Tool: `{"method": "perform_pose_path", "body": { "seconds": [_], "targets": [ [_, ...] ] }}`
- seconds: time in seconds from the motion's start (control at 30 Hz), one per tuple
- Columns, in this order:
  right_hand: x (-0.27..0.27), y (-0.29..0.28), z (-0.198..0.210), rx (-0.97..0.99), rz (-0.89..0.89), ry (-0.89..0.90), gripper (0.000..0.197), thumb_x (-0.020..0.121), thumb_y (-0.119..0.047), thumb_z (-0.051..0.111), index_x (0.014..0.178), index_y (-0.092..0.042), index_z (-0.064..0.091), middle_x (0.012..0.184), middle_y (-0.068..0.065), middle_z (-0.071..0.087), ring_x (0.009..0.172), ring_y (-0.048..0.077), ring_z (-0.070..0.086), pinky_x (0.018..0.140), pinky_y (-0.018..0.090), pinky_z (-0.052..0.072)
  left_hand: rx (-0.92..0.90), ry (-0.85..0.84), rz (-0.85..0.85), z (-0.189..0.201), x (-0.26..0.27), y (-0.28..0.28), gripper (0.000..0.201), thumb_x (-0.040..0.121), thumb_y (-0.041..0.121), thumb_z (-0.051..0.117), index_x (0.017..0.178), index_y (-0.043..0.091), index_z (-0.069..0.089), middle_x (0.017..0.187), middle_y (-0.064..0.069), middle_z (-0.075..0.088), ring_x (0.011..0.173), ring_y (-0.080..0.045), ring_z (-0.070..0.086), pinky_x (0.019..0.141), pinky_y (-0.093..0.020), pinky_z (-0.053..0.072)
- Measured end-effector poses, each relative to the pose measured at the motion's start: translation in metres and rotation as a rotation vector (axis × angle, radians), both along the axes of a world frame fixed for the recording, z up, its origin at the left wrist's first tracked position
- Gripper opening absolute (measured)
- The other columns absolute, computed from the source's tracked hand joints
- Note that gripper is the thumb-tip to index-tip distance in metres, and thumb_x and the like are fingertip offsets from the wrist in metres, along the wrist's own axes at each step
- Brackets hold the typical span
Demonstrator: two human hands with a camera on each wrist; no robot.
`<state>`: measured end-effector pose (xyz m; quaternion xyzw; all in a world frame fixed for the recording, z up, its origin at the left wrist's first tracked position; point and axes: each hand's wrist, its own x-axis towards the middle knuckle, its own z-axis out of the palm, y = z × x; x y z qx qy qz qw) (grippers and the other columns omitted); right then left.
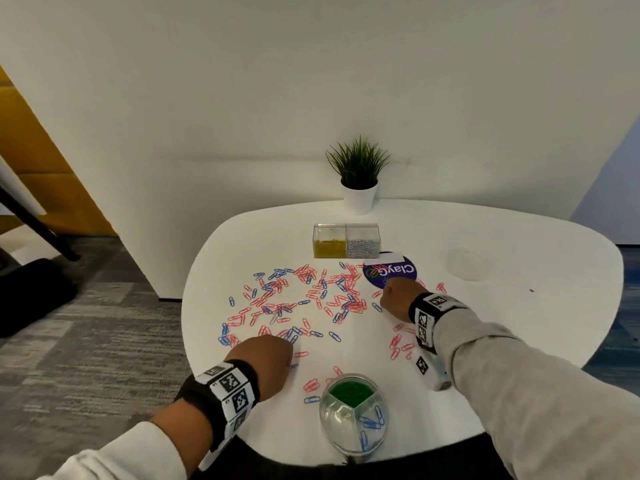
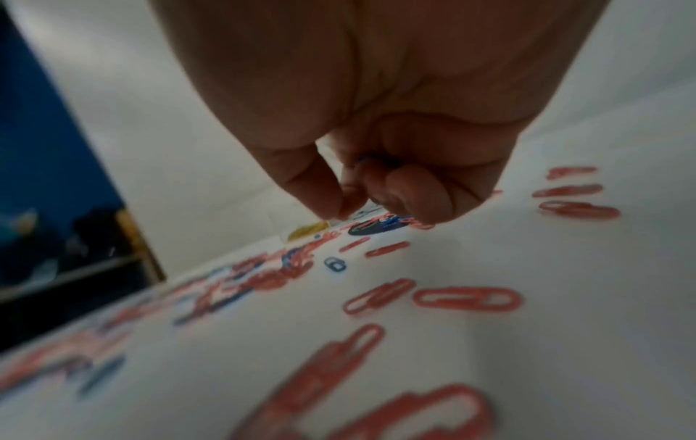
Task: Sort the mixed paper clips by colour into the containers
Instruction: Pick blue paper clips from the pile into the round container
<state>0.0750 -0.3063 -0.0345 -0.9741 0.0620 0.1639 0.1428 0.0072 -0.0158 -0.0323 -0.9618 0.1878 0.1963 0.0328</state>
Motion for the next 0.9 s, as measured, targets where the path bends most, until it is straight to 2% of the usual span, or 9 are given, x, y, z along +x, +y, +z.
{"method": "perform_pose_path", "body": {
  "seconds": [0.13, 0.27, 0.33, 0.47, 0.57, 0.63, 0.73, 0.8, 0.9],
  "targets": [
    [0.005, 0.008, -0.014, -0.159, 0.152, -0.053, 0.034, 0.099, -0.035, 0.051, 0.12, -0.009, 0.056, 0.124, 0.01, 0.06, 0.113, 0.027, 0.057, 0.093, 0.032, 0.044, -0.058, 0.022, 0.021, 0.007, -0.003, 0.002, 0.016, 0.091, 0.032, 0.046, 0.094, 0.021, 0.057, 0.092, 0.005, 0.059, 0.087, -0.018, 0.057, 0.073, -0.028, 0.046],
    [0.008, 0.011, -0.013, -0.105, 0.112, -0.032, 0.017, 0.096, -0.033, 0.052, 0.101, -0.016, 0.053, 0.103, 0.004, 0.057, 0.093, 0.022, 0.055, 0.076, 0.027, 0.042, -0.236, 0.102, 0.173, 0.013, 0.005, 0.007, 0.031, 0.094, 0.038, 0.041, 0.075, 0.015, 0.045, 0.073, 0.0, 0.049, 0.068, -0.017, 0.047, 0.064, -0.029, 0.038],
    [0.008, 0.012, -0.007, 0.07, -0.006, -0.047, 0.018, 0.096, -0.029, 0.051, 0.088, -0.013, 0.049, 0.087, 0.005, 0.055, 0.079, 0.021, 0.052, 0.062, 0.028, 0.038, -0.378, 0.189, 0.22, 0.015, 0.01, 0.009, 0.027, 0.097, 0.025, 0.043, 0.074, 0.011, 0.044, 0.071, -0.005, 0.051, 0.063, -0.018, 0.05, 0.058, -0.027, 0.036],
    [0.004, 0.017, 0.0, 0.821, -0.359, -0.03, 0.009, 0.091, -0.002, 0.053, 0.086, -0.009, 0.051, 0.078, 0.016, 0.068, 0.065, 0.025, 0.062, 0.053, 0.03, 0.047, -0.845, 0.415, 0.453, 0.013, 0.011, 0.018, 0.025, 0.097, 0.02, 0.06, 0.078, 0.006, 0.051, 0.068, -0.01, 0.066, 0.049, -0.016, 0.059, 0.047, -0.025, 0.048],
    [0.001, 0.027, 0.0, 0.969, -0.366, 0.014, 0.019, 0.087, 0.006, 0.05, 0.091, -0.013, 0.052, 0.072, 0.014, 0.059, 0.06, 0.022, 0.053, 0.05, 0.028, 0.042, -0.88, 0.485, 0.444, 0.007, 0.009, 0.023, 0.005, 0.095, 0.009, 0.056, 0.099, 0.006, 0.053, 0.08, -0.012, 0.064, 0.058, -0.016, 0.059, 0.053, -0.027, 0.053],
    [-0.002, 0.041, 0.001, 0.864, -0.23, 0.064, 0.016, 0.088, 0.001, 0.049, 0.088, -0.014, 0.054, 0.071, 0.008, 0.051, 0.058, 0.018, 0.043, 0.05, 0.026, 0.037, -0.686, 0.444, 0.28, 0.006, 0.007, 0.023, 0.012, 0.096, 0.018, 0.054, 0.105, 0.014, 0.061, 0.087, -0.001, 0.061, 0.068, -0.013, 0.057, 0.061, -0.025, 0.052],
    [-0.009, 0.065, 0.005, 0.334, 0.195, 0.065, 0.01, 0.09, -0.026, 0.063, 0.087, -0.017, 0.061, 0.085, 0.001, 0.061, 0.073, 0.017, 0.055, 0.061, 0.027, 0.044, -0.359, 0.312, -0.047, 0.012, -0.003, 0.01, 0.018, 0.094, 0.037, 0.058, 0.1, 0.025, 0.069, 0.098, 0.012, 0.063, 0.092, -0.01, 0.058, 0.081, -0.024, 0.045],
    [-0.015, 0.08, 0.005, 0.014, 0.405, 0.061, 0.027, 0.089, -0.046, 0.064, 0.095, -0.019, 0.064, 0.098, -0.001, 0.064, 0.09, 0.017, 0.059, 0.077, 0.032, 0.049, -0.223, 0.229, -0.157, 0.014, -0.01, -0.001, 0.022, 0.091, 0.045, 0.06, 0.099, 0.027, 0.07, 0.102, 0.011, 0.064, 0.095, -0.011, 0.058, 0.084, -0.027, 0.046],
    [-0.02, 0.091, 0.002, -0.179, 0.521, 0.055, 0.032, 0.095, -0.044, 0.056, 0.109, -0.016, 0.063, 0.106, 0.003, 0.065, 0.094, 0.02, 0.059, 0.082, 0.033, 0.047, -0.062, 0.091, -0.346, 0.012, -0.017, -0.013, 0.029, 0.094, 0.046, 0.058, 0.107, 0.023, 0.069, 0.104, 0.001, 0.064, 0.094, -0.021, 0.06, 0.081, -0.034, 0.049]
  ]
}}
